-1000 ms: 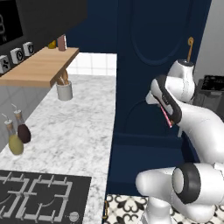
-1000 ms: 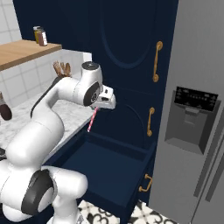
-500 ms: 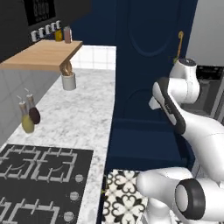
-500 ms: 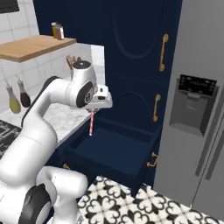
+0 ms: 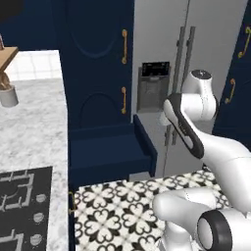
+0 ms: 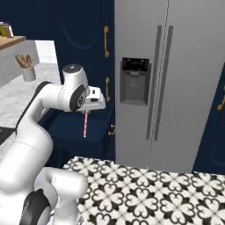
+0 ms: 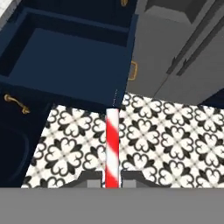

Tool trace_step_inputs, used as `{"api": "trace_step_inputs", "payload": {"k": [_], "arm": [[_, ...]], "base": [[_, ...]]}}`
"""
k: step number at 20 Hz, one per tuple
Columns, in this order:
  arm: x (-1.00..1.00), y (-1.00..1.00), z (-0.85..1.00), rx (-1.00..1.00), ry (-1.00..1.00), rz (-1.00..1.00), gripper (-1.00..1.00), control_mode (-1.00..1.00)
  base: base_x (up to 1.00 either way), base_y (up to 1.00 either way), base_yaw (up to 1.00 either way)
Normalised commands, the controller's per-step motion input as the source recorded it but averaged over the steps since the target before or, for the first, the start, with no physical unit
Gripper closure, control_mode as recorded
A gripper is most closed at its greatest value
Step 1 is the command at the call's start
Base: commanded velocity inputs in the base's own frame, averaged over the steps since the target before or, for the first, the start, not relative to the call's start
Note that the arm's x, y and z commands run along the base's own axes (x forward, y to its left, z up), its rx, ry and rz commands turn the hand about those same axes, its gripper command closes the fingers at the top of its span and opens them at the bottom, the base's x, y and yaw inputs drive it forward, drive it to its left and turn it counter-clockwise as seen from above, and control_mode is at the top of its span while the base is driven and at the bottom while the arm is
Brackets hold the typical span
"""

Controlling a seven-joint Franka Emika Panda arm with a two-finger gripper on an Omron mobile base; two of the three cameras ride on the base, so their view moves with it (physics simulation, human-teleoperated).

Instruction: Take a straw from the drawer in front and place it inside the glass cup on the dining counter.

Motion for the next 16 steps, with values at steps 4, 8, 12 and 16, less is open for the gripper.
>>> {"api": "trace_step_inputs", "payload": {"k": [4, 8, 12, 16], "arm": [[0.00, 0.00, 0.00, 0.00, 0.00, 0.00, 1.00, 1.00], [0.00, 0.00, 0.00, 0.00, 0.00, 0.00, 1.00, 1.00], [0.00, 0.00, 0.00, 0.00, 0.00, 0.00, 1.00, 1.00], [0.00, 0.00, 0.00, 0.00, 0.00, 0.00, 1.00, 1.00]], "base": [[-0.11, -0.64, -0.66], [-0.01, -0.85, -0.63], [0.00, -1.00, -0.60], [0.07, -0.96, -0.60]]}}
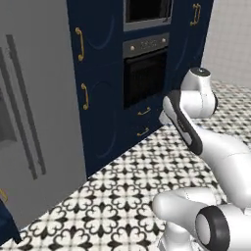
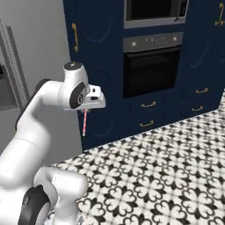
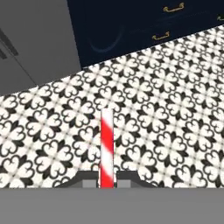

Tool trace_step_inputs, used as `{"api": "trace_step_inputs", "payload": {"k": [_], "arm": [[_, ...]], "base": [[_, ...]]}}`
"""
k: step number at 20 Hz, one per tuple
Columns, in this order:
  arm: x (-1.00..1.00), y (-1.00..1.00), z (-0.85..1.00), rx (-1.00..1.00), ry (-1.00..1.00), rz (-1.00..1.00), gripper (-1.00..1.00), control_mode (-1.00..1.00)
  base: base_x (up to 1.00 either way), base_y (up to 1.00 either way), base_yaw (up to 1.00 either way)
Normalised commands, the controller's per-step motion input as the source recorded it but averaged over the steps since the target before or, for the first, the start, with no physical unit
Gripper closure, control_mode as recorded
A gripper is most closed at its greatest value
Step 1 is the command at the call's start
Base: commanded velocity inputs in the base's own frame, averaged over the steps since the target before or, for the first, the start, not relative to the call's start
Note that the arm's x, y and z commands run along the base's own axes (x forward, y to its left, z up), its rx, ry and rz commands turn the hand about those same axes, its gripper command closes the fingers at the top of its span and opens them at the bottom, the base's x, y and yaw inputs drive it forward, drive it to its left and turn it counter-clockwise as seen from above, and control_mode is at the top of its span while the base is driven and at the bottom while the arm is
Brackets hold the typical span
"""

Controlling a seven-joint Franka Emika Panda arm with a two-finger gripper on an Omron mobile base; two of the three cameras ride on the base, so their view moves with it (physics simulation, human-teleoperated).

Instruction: Take a straw from the drawer in front and place it inside the glass cup on the dining counter.

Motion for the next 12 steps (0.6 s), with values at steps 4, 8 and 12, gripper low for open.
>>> {"api": "trace_step_inputs", "payload": {"k": [4, 8, 12], "arm": [[0.00, 0.00, 0.00, 0.00, 0.00, 0.00, 1.00, 1.00], [0.00, 0.00, 0.00, 0.00, 0.00, 0.00, 1.00, 1.00], [0.00, 0.00, 0.00, 0.00, 0.00, 0.00, 1.00, 1.00]], "base": [[0.32, -0.61, -0.58], [0.48, -0.32, -0.58], [0.60, -0.02, -0.58]]}}
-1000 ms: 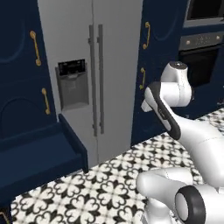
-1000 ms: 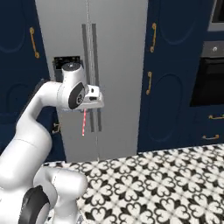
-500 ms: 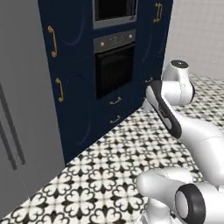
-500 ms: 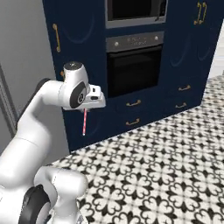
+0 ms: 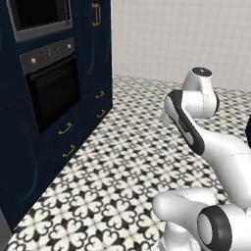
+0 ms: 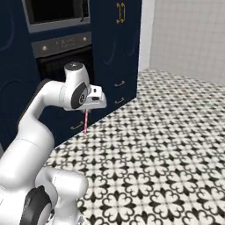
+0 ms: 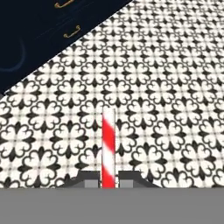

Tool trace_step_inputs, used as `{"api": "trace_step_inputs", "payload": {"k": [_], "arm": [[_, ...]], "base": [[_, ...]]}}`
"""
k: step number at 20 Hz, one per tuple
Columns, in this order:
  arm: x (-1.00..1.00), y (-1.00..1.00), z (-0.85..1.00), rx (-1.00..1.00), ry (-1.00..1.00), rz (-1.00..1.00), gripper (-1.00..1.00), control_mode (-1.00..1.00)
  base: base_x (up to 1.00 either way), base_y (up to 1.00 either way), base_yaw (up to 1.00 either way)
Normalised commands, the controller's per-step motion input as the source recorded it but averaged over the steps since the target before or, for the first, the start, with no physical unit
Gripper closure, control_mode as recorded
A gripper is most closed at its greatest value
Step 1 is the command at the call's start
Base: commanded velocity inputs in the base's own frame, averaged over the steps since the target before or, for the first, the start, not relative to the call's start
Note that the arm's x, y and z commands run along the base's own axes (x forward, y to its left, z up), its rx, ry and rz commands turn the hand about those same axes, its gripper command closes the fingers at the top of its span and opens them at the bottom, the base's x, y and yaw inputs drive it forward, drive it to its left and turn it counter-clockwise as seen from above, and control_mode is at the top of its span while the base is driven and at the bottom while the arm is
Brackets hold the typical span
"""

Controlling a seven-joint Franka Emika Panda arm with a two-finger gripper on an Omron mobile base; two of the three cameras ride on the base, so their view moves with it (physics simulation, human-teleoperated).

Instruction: Take a straw from the drawer in front and place it inside the glass cup on the dining counter.

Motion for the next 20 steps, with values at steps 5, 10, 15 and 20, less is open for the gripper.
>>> {"api": "trace_step_inputs", "payload": {"k": [5, 10, 15, 20], "arm": [[0.00, 0.00, 0.00, 0.00, 0.00, 0.00, 1.00, 1.00], [0.00, 0.00, 0.00, 0.00, 0.00, 0.00, 1.00, 1.00], [0.00, 0.00, 0.00, 0.00, 0.00, 0.00, 1.00, 1.00], [0.00, 0.00, 0.00, 0.00, 0.00, 0.00, 1.00, 1.00]], "base": [[0.78, 0.00, -0.54], [0.88, 0.00, -0.52], [1.00, 0.16, -0.46], [1.00, 0.30, -0.43]]}}
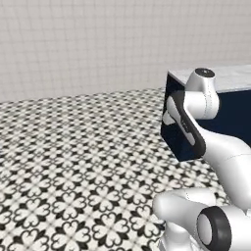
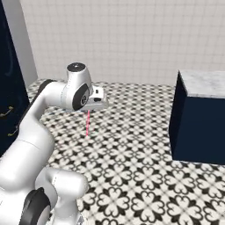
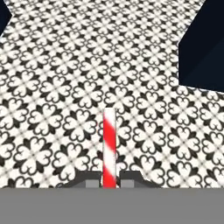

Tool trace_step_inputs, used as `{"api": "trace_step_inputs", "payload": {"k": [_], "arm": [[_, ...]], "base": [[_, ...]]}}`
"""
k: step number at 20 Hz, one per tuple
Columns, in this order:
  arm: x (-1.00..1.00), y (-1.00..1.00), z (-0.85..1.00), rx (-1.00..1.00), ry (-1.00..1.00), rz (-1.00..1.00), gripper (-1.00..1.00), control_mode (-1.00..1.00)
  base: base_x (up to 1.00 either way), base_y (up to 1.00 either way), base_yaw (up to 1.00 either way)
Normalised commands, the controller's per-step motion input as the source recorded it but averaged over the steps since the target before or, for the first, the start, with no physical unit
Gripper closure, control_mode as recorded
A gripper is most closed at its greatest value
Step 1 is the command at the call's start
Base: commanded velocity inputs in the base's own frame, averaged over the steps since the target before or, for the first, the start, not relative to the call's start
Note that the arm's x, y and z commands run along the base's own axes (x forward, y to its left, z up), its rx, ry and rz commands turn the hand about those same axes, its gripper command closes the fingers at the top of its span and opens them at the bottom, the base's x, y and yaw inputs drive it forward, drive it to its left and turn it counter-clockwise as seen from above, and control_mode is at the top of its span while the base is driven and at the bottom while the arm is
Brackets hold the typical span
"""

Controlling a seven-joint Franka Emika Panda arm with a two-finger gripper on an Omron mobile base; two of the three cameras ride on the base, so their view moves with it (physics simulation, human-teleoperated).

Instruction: Take a straw from the drawer in front and place it inside the glass cup on the dining counter.

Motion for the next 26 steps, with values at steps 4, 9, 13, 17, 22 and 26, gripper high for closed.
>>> {"api": "trace_step_inputs", "payload": {"k": [4, 9, 13, 17, 22, 26], "arm": [[0.00, 0.00, 0.00, 0.00, 0.00, 0.00, 1.00, 1.00], [0.00, 0.00, 0.00, 0.00, 0.00, 0.00, 1.00, 1.00], [0.00, 0.00, 0.00, 0.00, 0.00, 0.00, 1.00, 1.00], [0.00, 0.00, 0.00, 0.00, 0.00, 0.00, 1.00, 1.00], [0.00, 0.00, 0.00, 0.00, 0.00, 0.00, 1.00, 1.00], [0.00, 0.00, 0.00, 0.00, 0.00, 0.00, 1.00, 1.00]], "base": [[1.00, 0.43, -0.44], [1.00, 0.46, -0.43], [1.00, 0.60, -0.44], [1.00, 0.66, -0.44], [1.00, 0.66, -0.45], [0.93, 0.78, -0.49]]}}
